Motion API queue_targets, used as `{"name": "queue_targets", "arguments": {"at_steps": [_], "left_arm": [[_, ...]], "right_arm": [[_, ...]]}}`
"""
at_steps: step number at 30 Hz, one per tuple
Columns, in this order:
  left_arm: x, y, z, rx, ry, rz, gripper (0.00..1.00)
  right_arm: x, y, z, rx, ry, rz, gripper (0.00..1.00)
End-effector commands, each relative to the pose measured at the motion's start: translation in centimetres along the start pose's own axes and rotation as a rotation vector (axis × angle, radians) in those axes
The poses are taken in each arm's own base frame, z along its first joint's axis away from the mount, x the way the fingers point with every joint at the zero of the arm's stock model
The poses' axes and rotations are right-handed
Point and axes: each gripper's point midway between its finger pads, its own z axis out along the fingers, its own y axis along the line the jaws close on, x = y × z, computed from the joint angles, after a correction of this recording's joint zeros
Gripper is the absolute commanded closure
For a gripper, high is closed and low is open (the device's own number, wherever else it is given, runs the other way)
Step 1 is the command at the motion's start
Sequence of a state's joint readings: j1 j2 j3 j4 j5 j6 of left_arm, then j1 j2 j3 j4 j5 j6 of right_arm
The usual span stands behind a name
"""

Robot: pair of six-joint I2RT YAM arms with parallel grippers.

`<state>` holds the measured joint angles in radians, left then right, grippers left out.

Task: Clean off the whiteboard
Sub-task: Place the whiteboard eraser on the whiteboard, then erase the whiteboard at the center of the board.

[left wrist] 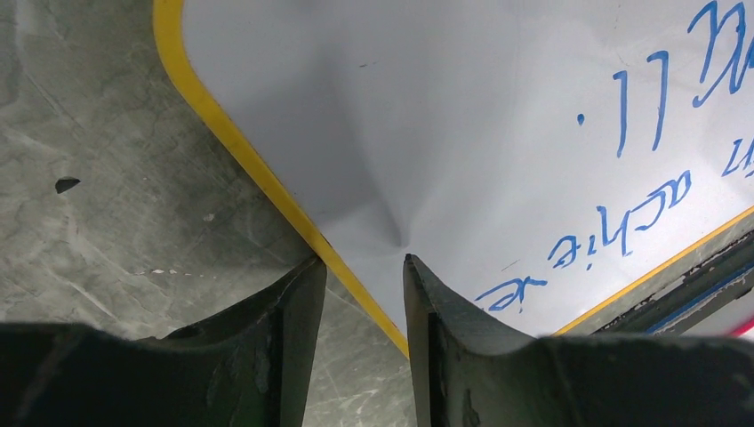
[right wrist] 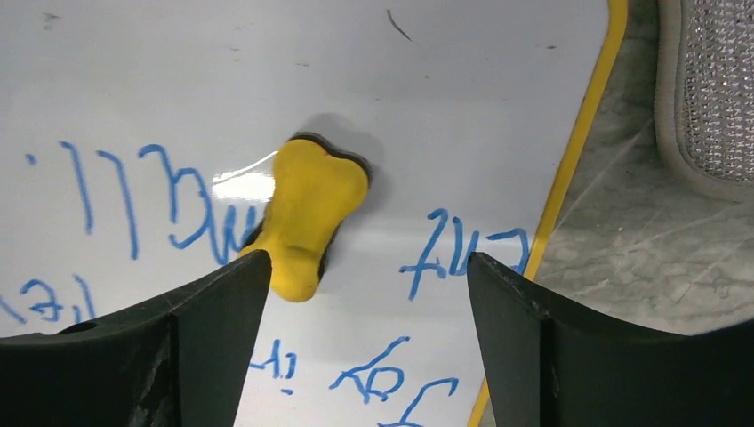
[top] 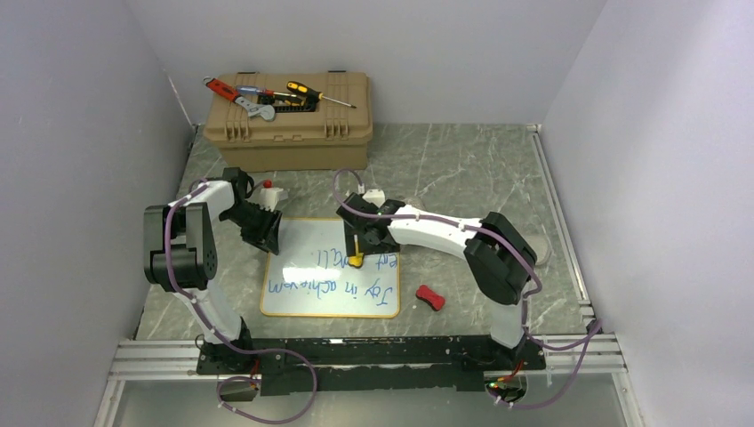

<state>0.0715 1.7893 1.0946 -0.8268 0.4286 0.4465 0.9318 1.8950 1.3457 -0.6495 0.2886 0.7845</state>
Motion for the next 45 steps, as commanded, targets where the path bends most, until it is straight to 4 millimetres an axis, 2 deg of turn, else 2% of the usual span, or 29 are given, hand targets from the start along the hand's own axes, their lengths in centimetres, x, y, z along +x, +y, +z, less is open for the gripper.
{"name": "queue_targets", "arguments": {"at_steps": [1,5,7,12,23,26,28,34,40,41,42,44,45], "left_arm": [[1.2,0.7,1.7,-0.019,0.046,0.005,0.55],[1.2,0.7,1.6,-0.021,0.045,0.006,0.55],[1.1,0.8,1.6,-0.021,0.047,0.005,0.55],[1.2,0.8,2.0,-0.012,0.050,0.007,0.55],[2.0,0.5,2.4,0.002,0.061,0.002,0.62],[2.1,0.5,2.5,0.006,0.067,-0.001,0.66],[2.1,0.5,2.5,0.006,0.069,0.000,0.67],[2.3,0.3,2.7,0.019,0.081,0.011,0.67],[2.1,1.0,2.9,-0.019,0.098,0.036,0.66],[2.3,1.1,3.0,-0.027,0.105,0.038,0.66],[2.5,1.3,3.1,-0.032,0.117,0.036,0.66],[3.1,1.8,3.4,-0.053,0.145,0.035,0.67],[3.3,2.1,3.5,-0.063,0.156,0.034,0.67]], "right_arm": [[-3.4,2.2,-4.0,-0.063,-0.104,0.022,0.15],[-3.5,3.4,-4.4,-0.066,-0.085,0.078,0.16],[-3.0,3.6,-3.6,-0.045,-0.055,0.123,0.17],[-2.1,2.8,-1.6,0.063,0.015,0.155,0.19],[-1.0,2.1,0.6,0.078,0.036,0.154,0.40],[-0.8,2.2,1.0,0.067,0.037,0.145,0.50],[-0.3,2.1,1.6,0.074,0.058,0.135,0.53],[0.8,1.7,2.5,0.086,0.082,0.118,0.49],[0.5,1.5,3.1,0.106,0.072,0.093,0.46],[0.5,1.5,3.3,0.111,0.071,0.088,0.50],[0.4,1.5,3.3,0.113,0.068,0.085,0.59],[0.6,1.4,3.4,0.107,0.063,0.077,0.86],[0.6,1.5,3.4,0.097,0.062,0.074,0.95]]}}
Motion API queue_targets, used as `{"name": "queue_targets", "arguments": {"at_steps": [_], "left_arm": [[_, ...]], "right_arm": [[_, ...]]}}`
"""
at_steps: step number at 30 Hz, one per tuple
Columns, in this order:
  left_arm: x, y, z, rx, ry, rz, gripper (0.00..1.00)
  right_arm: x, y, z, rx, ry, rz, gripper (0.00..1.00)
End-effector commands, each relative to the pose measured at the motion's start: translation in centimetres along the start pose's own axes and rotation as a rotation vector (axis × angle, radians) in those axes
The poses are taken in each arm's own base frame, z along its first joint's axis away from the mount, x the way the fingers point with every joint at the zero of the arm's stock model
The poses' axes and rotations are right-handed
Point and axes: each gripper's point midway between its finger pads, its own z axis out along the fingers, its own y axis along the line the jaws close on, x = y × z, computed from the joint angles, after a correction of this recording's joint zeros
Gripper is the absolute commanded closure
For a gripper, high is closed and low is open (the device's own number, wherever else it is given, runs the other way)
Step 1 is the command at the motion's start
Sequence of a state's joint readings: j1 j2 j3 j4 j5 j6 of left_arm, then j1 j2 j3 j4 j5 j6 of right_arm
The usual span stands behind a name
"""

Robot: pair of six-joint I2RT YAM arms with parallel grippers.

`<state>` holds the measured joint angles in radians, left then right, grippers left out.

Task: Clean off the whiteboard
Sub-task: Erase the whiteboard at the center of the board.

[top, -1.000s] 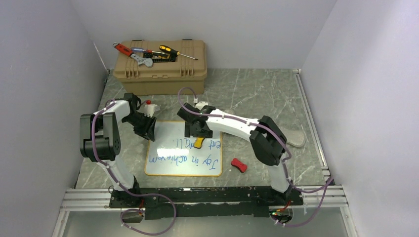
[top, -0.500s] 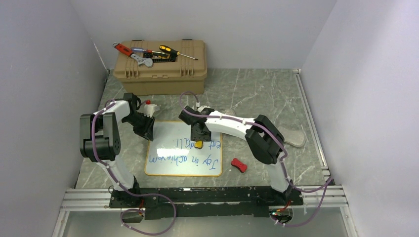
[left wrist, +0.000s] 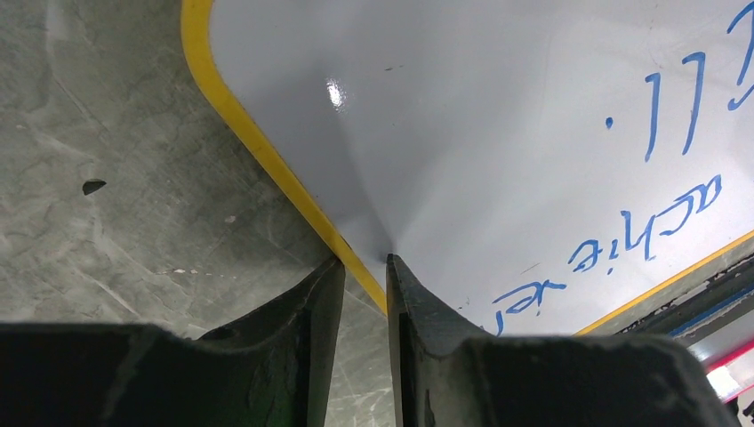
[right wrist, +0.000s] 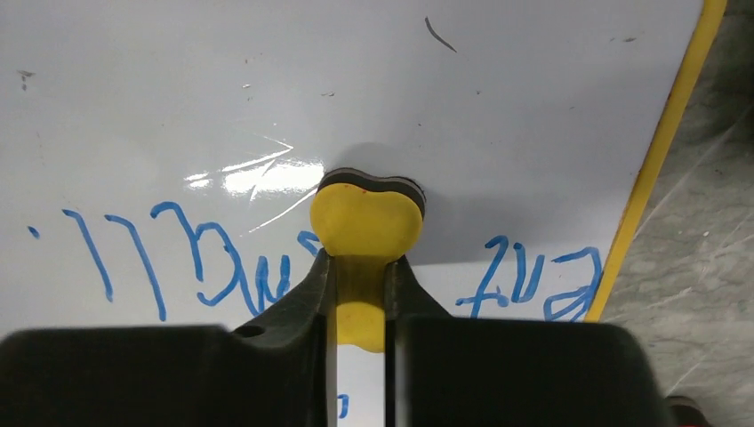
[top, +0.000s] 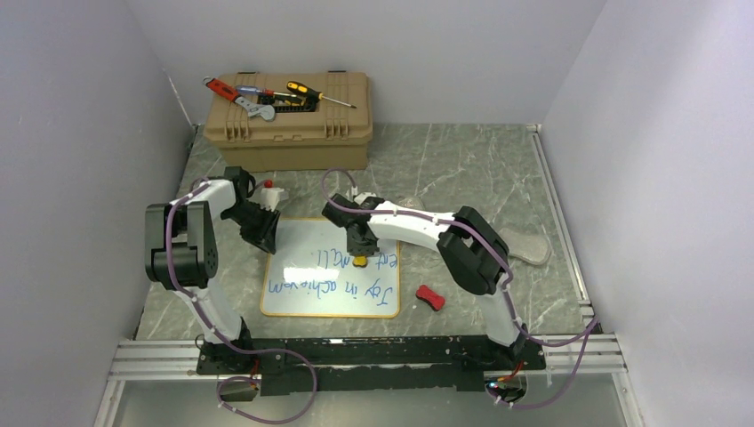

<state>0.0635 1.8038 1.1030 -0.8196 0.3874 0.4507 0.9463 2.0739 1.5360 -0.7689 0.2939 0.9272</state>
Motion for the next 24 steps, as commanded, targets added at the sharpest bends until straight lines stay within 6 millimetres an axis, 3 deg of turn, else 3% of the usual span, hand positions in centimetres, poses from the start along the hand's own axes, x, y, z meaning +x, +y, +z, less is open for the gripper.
{"name": "queue_targets", "arguments": {"at_steps": [1,5,8,14,17,20,23,24], "left_arm": [[3.4,1.3,3.5,-0.025,0.145,0.026,0.67],[3.5,1.3,3.6,-0.020,0.152,0.024,0.74],[3.4,1.3,3.8,-0.018,0.156,0.021,0.77],[3.3,1.3,3.9,-0.021,0.162,0.021,0.80],[3.2,1.2,3.9,-0.018,0.160,0.021,0.82],[3.1,1.2,3.8,-0.016,0.154,0.021,0.85],[3.1,1.1,3.9,-0.014,0.155,0.022,0.90],[3.1,1.0,3.9,-0.013,0.156,0.024,0.91]], "right_arm": [[0.2,-0.4,1.1,0.016,-0.003,-0.031,0.99],[0.2,1.4,1.0,-0.009,0.001,-0.070,1.00],[0.1,3.9,1.2,-0.054,-0.001,-0.104,1.00],[1.4,8.8,1.6,-0.172,0.027,-0.165,1.00],[2.2,10.3,1.4,-0.208,0.043,-0.189,1.00],[2.7,9.0,1.6,-0.167,0.054,-0.198,1.00],[3.1,5.1,1.8,-0.087,0.043,-0.197,1.00],[3.5,2.8,1.8,-0.044,0.038,-0.203,1.00]]}}
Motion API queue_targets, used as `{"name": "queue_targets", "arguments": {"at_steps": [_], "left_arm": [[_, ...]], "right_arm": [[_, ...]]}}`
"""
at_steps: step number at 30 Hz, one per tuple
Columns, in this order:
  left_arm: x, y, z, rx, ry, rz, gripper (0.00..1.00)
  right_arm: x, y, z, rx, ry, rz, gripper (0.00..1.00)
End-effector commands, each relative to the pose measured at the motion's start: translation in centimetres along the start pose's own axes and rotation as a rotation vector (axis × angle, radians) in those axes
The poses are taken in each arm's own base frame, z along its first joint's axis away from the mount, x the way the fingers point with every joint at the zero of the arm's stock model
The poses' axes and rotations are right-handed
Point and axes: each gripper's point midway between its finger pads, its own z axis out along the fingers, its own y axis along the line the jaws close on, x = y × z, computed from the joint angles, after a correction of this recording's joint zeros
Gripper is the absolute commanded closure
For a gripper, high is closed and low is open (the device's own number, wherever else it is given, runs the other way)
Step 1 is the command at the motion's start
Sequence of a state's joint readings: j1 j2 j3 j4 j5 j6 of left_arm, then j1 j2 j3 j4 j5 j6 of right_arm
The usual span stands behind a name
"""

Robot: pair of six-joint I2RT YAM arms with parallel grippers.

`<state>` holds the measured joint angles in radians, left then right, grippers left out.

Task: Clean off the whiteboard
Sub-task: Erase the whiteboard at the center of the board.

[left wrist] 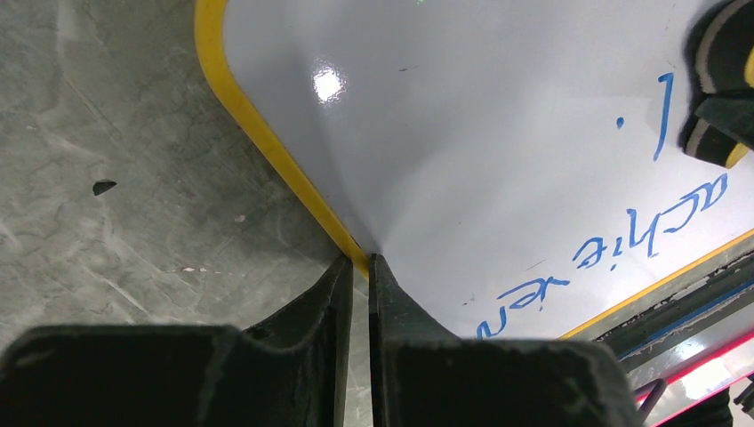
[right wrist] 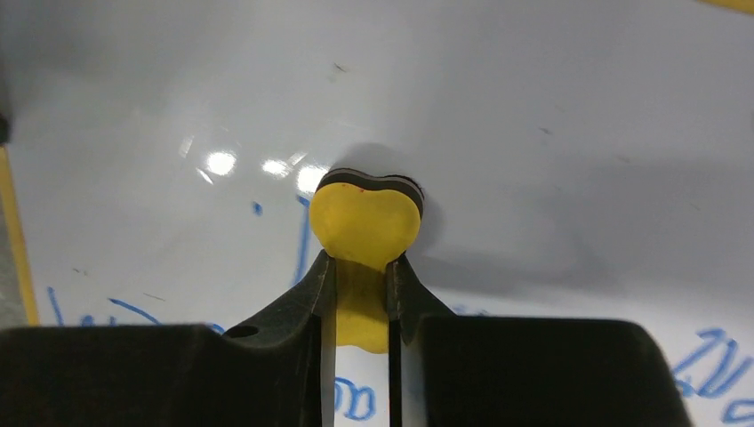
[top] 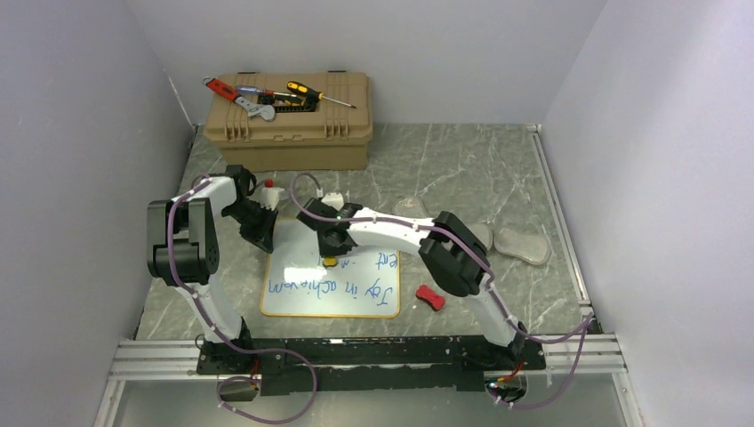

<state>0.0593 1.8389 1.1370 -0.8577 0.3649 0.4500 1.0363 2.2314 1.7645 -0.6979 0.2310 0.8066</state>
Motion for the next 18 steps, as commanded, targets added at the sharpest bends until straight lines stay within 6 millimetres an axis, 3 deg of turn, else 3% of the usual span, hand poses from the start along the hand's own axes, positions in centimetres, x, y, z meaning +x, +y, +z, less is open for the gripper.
{"name": "queue_targets", "arguments": {"at_steps": [1,3,5,8,11,18], "left_arm": [[2.7,0.8,3.9,-0.012,0.113,0.035,0.92],[2.7,0.7,4.0,-0.014,0.115,0.041,0.92],[2.7,0.5,4.0,-0.014,0.118,0.049,0.92],[2.6,0.3,4.1,-0.013,0.120,0.050,0.94],[2.4,0.2,4.1,-0.010,0.116,0.049,0.98],[2.4,0.2,4.2,-0.002,0.120,0.048,1.00]], "right_arm": [[4.7,-7.3,0.3,0.167,0.082,-0.038,1.00],[5.9,-10.4,0.0,0.221,0.091,-0.041,1.00],[7.3,-12.1,-0.2,0.238,0.112,-0.044,1.00],[7.8,-11.8,-0.3,0.219,0.132,-0.049,1.00],[6.8,-8.7,-0.2,0.166,0.114,-0.068,1.00],[4.0,2.0,0.8,-0.013,0.078,-0.123,1.00]]}}
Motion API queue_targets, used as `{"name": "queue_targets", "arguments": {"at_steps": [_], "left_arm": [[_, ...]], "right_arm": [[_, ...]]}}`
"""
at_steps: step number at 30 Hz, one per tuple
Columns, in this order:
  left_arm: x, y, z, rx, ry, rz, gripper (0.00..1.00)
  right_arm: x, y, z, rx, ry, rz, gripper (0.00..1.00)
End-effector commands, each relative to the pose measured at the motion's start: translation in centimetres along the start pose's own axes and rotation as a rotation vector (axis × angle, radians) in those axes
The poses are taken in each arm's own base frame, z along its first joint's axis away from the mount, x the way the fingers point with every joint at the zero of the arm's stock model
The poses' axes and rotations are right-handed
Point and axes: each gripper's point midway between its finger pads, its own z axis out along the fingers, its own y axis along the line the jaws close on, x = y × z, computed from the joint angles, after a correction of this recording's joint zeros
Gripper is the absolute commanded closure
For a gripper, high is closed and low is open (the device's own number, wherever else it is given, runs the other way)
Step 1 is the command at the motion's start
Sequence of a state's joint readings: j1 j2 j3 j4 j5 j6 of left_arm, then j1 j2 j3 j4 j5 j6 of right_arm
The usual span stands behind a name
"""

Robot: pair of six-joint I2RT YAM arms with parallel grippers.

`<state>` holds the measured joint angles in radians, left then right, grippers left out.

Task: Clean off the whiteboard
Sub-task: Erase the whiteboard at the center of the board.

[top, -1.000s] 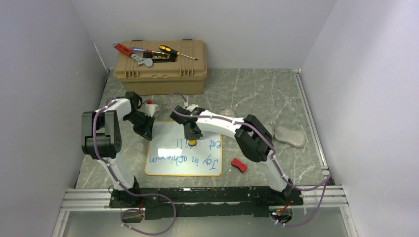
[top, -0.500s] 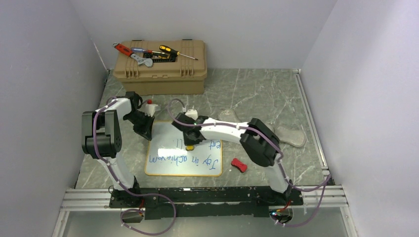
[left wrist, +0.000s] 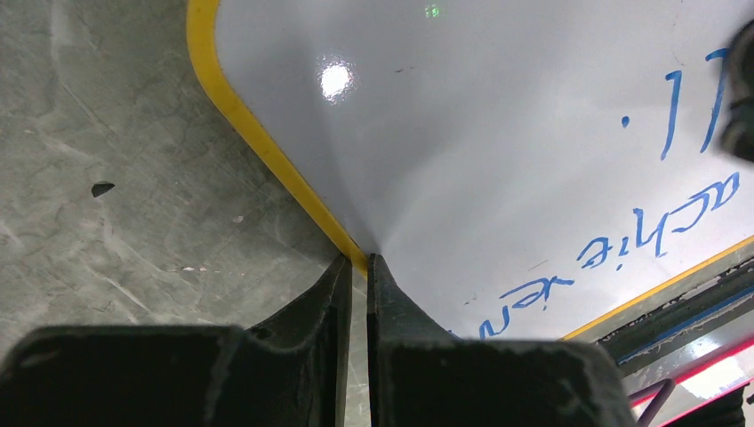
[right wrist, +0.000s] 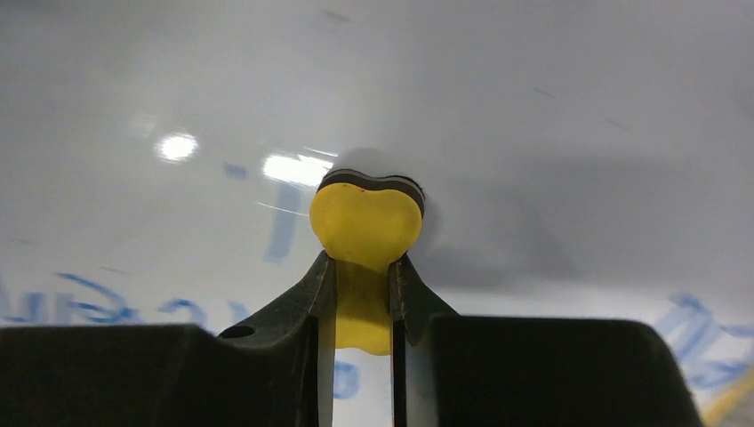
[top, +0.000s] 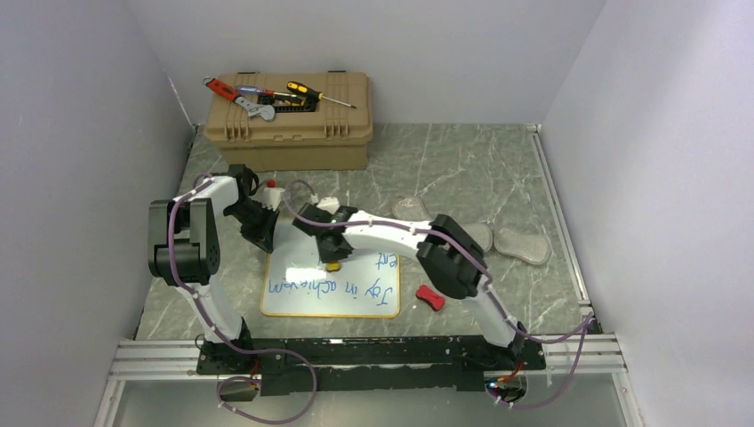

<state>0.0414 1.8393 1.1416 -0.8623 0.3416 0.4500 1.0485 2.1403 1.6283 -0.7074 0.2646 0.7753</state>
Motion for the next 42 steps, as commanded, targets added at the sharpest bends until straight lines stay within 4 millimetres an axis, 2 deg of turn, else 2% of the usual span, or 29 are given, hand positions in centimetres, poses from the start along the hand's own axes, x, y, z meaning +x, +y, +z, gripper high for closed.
{"name": "queue_targets", "arguments": {"at_steps": [1,3,4,6,9,13,15,16,18,20,21,26,28,30,32,39,40,42], "left_arm": [[2.3,0.2,4.2,0.017,0.101,0.033,1.00],[2.2,0.2,4.2,0.015,0.099,0.034,1.00],[2.2,0.2,4.1,0.016,0.100,0.035,1.00],[2.1,0.2,4.1,0.014,0.099,0.038,1.00],[2.0,0.3,3.9,0.012,0.096,0.043,1.00],[1.9,0.1,3.8,0.015,0.089,0.043,1.00],[1.9,0.1,3.7,0.014,0.088,0.045,1.00],[2.0,0.1,3.8,0.013,0.087,0.045,1.00],[2.1,0.1,3.8,0.014,0.089,0.045,1.00],[2.1,0.1,3.9,0.018,0.091,0.041,1.00],[2.1,0.0,3.9,0.020,0.092,0.038,1.00],[2.1,0.1,3.9,0.017,0.096,0.040,1.00],[2.0,0.1,3.8,0.017,0.095,0.043,1.00],[2.0,0.1,3.8,0.016,0.094,0.044,1.00],[1.9,0.1,3.7,0.017,0.093,0.044,1.00],[1.7,-0.1,3.4,0.021,0.081,0.049,1.00],[1.7,-0.1,3.4,0.022,0.078,0.049,1.00],[1.7,-0.2,3.4,0.023,0.077,0.051,1.00]], "right_arm": [[1.5,6.0,2.1,-0.086,0.061,-0.077,1.00],[1.1,7.6,2.4,-0.121,0.061,-0.079,1.00],[1.2,7.8,2.4,-0.122,0.065,-0.075,1.00],[1.4,6.6,2.5,-0.092,0.065,-0.061,1.00],[1.5,2.6,2.5,-0.024,0.051,-0.012,1.00],[2.9,-5.3,2.4,0.129,0.060,0.052,1.00],[3.5,-7.6,2.2,0.173,0.066,0.074,1.00],[3.7,-7.9,2.2,0.177,0.066,0.076,1.00],[3.5,-7.1,2.4,0.155,0.070,0.068,1.00],[3.2,-4.8,3.2,0.120,0.079,0.039,1.00],[2.0,-2.6,3.2,0.081,0.062,0.021,1.00],[1.1,5.4,3.9,-0.051,0.059,-0.068,1.00],[0.8,7.0,4.0,-0.085,0.058,-0.070,1.00],[0.6,7.0,4.1,-0.090,0.055,-0.056,1.00],[0.4,5.3,4.0,-0.061,0.053,-0.027,1.00],[3.4,-8.2,4.7,0.163,0.134,0.103,1.00],[3.7,-9.3,4.8,0.177,0.146,0.114,1.00],[3.7,-9.7,4.7,0.172,0.152,0.119,1.00]]}}
